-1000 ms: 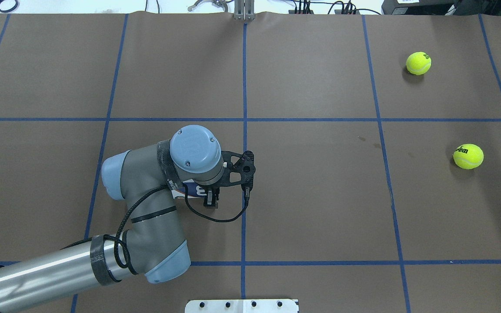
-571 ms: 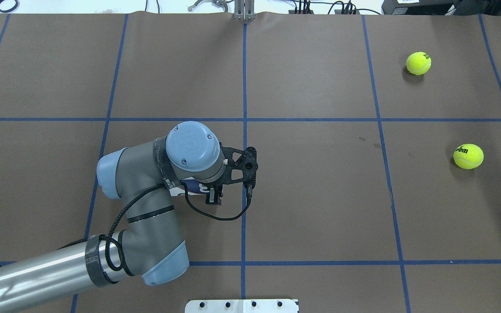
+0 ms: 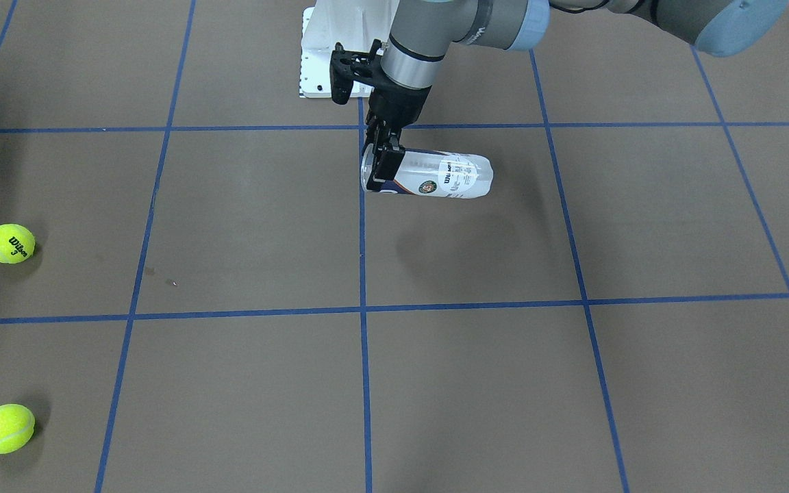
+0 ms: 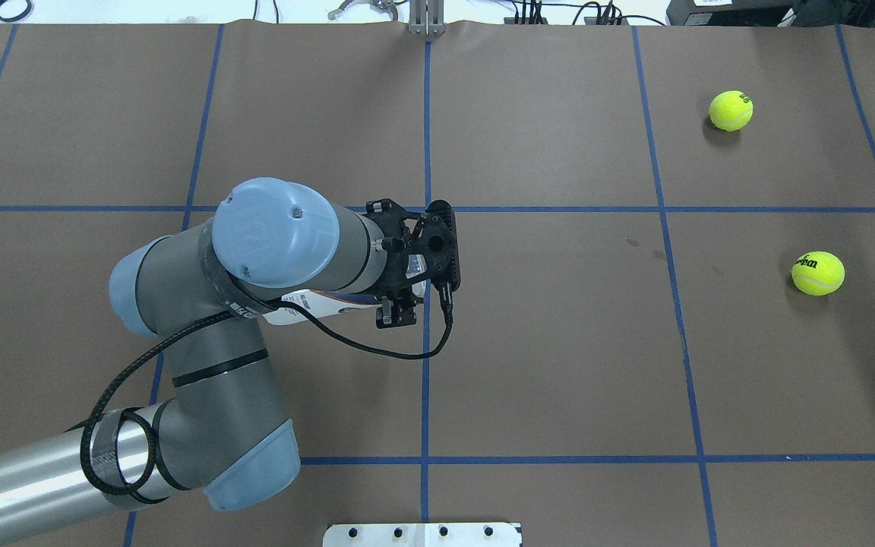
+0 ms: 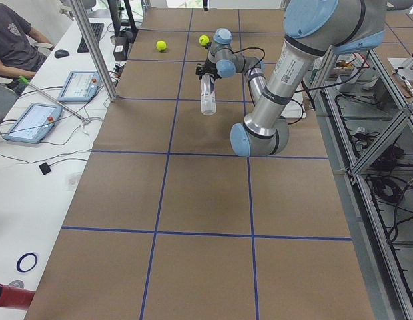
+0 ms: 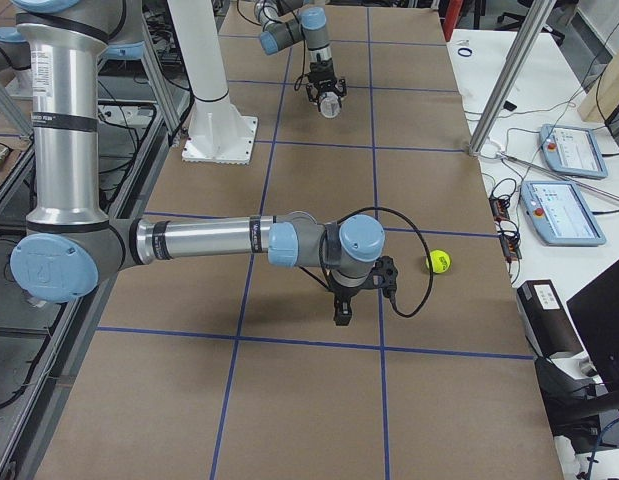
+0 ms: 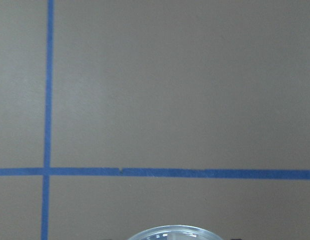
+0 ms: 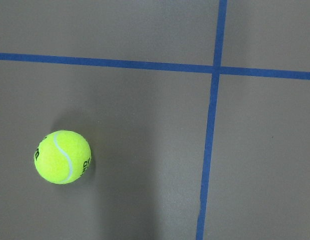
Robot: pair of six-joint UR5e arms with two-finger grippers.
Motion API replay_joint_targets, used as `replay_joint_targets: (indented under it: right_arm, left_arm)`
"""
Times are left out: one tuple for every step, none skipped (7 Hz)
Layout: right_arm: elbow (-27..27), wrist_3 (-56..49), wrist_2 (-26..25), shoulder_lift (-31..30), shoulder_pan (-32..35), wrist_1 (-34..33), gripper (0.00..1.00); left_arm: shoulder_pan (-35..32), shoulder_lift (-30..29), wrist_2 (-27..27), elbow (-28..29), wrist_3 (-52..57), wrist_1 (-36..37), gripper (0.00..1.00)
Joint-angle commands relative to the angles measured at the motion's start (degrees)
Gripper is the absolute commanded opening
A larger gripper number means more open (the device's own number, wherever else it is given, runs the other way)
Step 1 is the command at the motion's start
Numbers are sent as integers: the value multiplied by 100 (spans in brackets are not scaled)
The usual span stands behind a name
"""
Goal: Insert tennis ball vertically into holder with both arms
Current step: 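Lift the can with the left gripper and stand it upright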
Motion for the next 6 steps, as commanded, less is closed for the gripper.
replay_joint_targets:
  right_arm:
    - [-4, 3, -9, 9, -7, 3, 100]
    - [-4, 3, -9, 17, -7, 12, 100]
    - [-4, 3, -9, 35, -7, 12, 100]
    - [5, 3, -9, 70, -7, 12, 100]
    - [5, -5, -26, 88, -7, 38, 100]
    - [-48, 3, -27, 105, -7, 412, 100]
  left_arm:
    - [-13, 75, 139, 210, -1178, -1743, 69]
    - [4, 75, 479, 612, -1565, -2778, 69]
    - [57, 66, 900, 1208, -1917, -4042, 69]
    - [75, 22, 1243, 1823, -2086, -5281, 69]
    - [84, 5, 1517, 2343, -2149, -6433, 69]
    - [101, -22, 1702, 2583, -2149, -7367, 69]
